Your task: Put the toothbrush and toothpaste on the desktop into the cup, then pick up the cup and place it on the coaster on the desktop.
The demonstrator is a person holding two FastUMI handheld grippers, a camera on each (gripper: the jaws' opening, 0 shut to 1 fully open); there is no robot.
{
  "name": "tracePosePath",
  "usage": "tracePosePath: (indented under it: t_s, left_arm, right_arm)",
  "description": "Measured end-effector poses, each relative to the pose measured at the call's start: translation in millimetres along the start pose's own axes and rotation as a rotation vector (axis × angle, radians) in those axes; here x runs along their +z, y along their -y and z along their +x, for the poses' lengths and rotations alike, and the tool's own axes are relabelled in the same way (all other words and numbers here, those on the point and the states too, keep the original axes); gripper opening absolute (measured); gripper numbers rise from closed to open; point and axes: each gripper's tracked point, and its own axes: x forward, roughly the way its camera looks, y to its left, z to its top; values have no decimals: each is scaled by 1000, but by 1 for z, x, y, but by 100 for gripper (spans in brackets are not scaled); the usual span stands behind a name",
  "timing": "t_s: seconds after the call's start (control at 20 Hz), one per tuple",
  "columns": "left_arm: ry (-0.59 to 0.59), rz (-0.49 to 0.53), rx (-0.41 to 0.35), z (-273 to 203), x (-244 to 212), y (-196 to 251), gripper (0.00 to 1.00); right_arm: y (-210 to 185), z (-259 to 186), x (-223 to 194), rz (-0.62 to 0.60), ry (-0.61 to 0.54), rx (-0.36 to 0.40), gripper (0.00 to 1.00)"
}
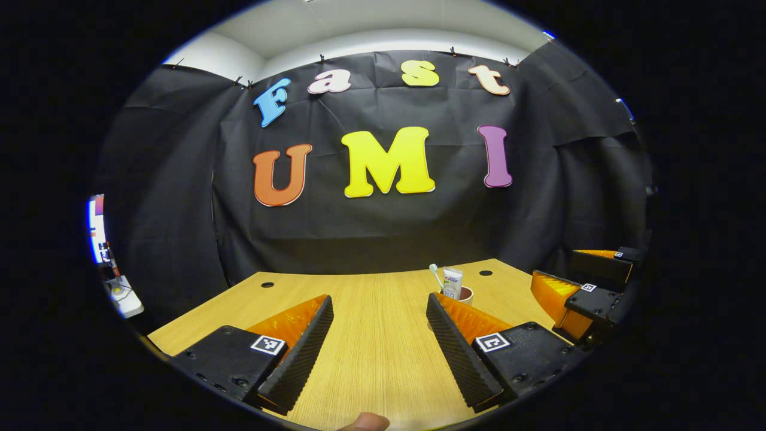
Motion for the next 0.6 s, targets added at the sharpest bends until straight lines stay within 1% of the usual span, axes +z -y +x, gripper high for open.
tracePosePath:
  t_s: [0.2,0.35,0.6]
  left_arm:
    - [-27,15,-19,2,-9,9,99]
    - [-28,29,-18,4,-11,9,99]
    - [-35,27,-15,5,-13,7,99]
  right_arm:
    - [8,2,2,6,5,-14,94]
    - [6,2,1,1,3,-10,96]
    - [2,3,-3,-7,-10,2,94]
